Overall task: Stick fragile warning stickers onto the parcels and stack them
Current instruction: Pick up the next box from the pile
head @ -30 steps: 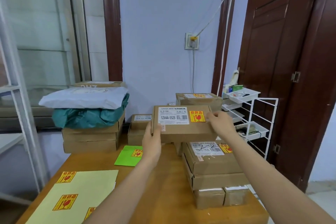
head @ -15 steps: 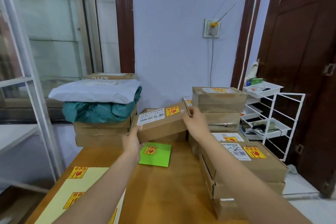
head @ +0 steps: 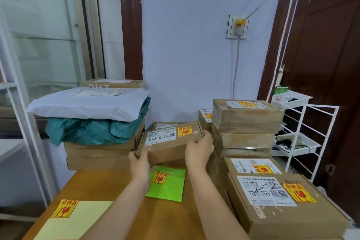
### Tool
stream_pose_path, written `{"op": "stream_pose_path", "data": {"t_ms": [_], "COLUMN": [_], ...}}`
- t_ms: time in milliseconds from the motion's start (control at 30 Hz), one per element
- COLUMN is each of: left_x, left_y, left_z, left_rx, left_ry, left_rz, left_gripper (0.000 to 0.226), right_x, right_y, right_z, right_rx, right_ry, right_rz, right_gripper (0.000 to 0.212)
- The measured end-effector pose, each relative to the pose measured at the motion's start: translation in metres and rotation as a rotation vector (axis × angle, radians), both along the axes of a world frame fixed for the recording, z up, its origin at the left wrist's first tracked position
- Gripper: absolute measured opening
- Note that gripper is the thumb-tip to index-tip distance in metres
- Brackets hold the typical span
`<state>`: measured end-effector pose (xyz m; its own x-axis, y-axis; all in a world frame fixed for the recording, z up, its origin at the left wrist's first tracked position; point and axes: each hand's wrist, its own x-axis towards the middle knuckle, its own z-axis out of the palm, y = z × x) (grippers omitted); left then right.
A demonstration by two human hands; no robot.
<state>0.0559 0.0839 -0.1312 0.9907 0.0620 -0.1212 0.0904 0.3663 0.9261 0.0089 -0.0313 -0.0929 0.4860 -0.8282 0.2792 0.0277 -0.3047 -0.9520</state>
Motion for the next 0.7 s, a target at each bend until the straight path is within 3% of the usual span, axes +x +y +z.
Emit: {"op": "stream_pose_path", "data": {"t_ms": [200, 567, 700], "left_x": [0.027, 0.066, 0.080], "left_y": [-0.012, -0.045, -0.057], "left_z": [-0.024, -0.026, -0.026], "left_rx": [0.126, 0.065, 0.098], "left_ry": [-0.094, -0.222, -0.254], "left_rz": [0.057, 0.119, 0.200], "left_gripper": [0.024, 0.049, 0.046], "right_x": [0.023, 0.067, 0.085], "right_y": [-0.011, -0.031, -0.036], "right_z": [-0.027, -0.053, -0.055], "right_rx": [0.066, 0.112, 0.096], "right_ry": [-0.095, -0.196, -0.210], "right_rz": [-0.048, -0.064, -0.084], "right_gripper": [0.044, 0.054, 0.053]}}
